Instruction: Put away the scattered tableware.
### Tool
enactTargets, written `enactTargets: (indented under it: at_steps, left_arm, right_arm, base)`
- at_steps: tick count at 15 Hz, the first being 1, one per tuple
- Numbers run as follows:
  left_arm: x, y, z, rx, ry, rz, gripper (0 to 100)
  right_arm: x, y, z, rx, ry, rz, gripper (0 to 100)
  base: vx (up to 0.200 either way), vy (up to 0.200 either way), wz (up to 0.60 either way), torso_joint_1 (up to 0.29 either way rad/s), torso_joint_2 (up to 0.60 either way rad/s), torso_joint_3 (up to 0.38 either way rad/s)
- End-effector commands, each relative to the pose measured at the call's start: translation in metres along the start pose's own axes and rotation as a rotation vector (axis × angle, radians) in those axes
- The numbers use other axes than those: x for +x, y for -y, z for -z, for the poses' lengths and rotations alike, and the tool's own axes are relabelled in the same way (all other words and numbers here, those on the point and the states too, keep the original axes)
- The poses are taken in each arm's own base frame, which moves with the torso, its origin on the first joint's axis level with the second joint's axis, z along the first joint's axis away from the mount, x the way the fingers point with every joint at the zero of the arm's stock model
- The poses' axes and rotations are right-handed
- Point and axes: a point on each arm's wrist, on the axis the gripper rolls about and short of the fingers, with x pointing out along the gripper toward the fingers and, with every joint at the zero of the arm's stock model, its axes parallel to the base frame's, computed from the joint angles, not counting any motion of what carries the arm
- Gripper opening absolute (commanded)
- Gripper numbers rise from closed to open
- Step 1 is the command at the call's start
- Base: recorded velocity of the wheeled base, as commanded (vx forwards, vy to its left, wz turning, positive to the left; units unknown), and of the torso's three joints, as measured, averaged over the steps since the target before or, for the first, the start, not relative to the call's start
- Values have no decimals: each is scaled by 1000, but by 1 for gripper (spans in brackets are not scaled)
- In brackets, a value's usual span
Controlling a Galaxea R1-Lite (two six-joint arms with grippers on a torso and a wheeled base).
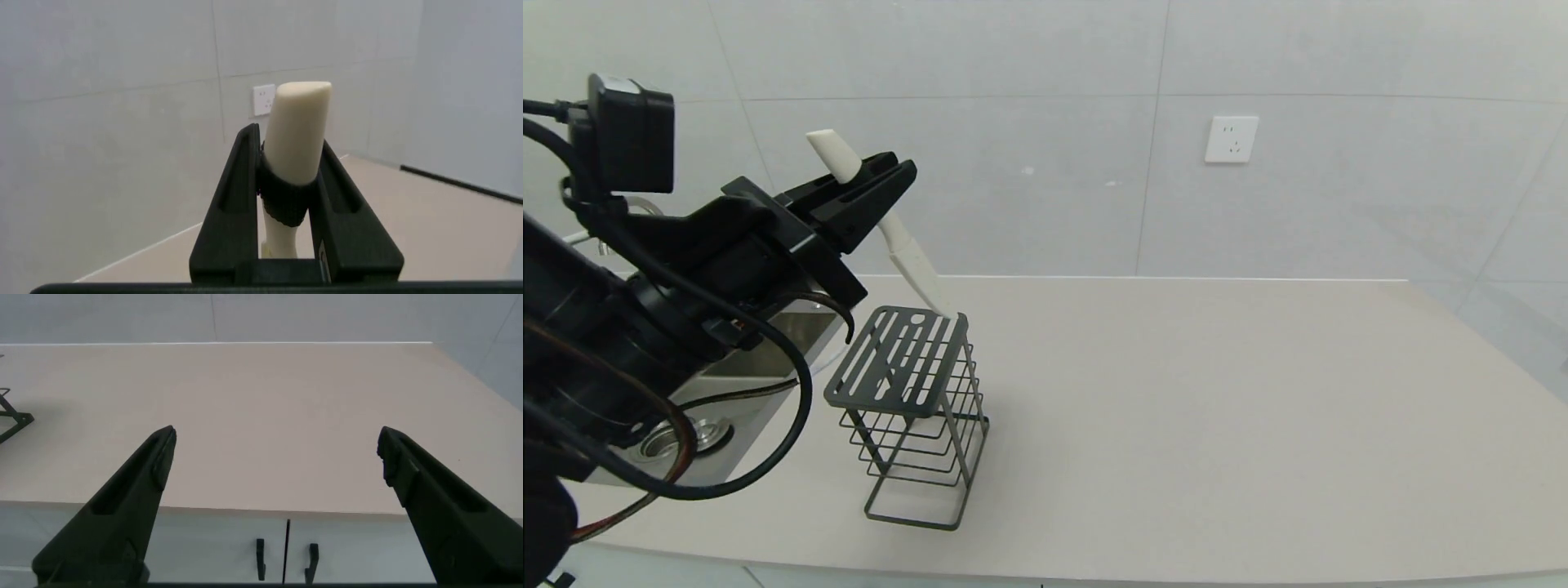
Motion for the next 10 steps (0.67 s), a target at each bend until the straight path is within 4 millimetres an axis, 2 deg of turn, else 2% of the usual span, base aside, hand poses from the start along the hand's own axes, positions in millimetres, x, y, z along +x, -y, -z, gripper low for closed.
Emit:
enactTargets:
  at_steps: [1, 5, 8, 10]
  left_arm:
    - [5, 0, 7, 1, -20, 4, 0]
    - [3, -2, 5, -1, -17, -3, 0]
    - [9, -2, 18, -12, -53, -1, 0]
    - [9, -3, 20, -10, -58, -6, 0]
  right_arm:
    - [0, 0, 0, 0, -5, -1, 100]
    - [0, 0, 0, 0, -5, -1, 100]
    - [0, 0, 0, 0, -5, -1, 100]
    - [0, 0, 0, 0, -5, -1, 100]
  base:
    - [0, 0, 0, 0, 0, 0]
    - [0, 0, 0, 0, 0, 0]
    - [0, 0, 0, 0, 0, 0]
    - [0, 0, 0, 0, 0, 0]
